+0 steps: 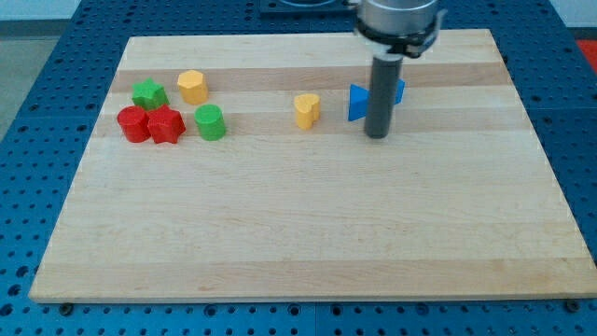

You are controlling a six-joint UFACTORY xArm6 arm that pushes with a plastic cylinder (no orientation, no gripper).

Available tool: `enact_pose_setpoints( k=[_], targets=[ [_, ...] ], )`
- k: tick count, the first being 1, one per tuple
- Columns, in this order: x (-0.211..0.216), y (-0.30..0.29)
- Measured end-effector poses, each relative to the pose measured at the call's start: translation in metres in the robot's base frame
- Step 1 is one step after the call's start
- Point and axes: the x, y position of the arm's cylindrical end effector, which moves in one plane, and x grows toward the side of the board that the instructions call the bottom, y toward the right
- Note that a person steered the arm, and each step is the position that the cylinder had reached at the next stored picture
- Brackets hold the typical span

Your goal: Push the blue cube into the blue triangle

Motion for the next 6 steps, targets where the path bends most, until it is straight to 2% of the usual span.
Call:
enact_pose_setpoints(
  k=[2,3,6],
  targets=[
    [-0.042,0.049],
    [-0.062,0.055],
    [-0.071,0.014]
  ],
)
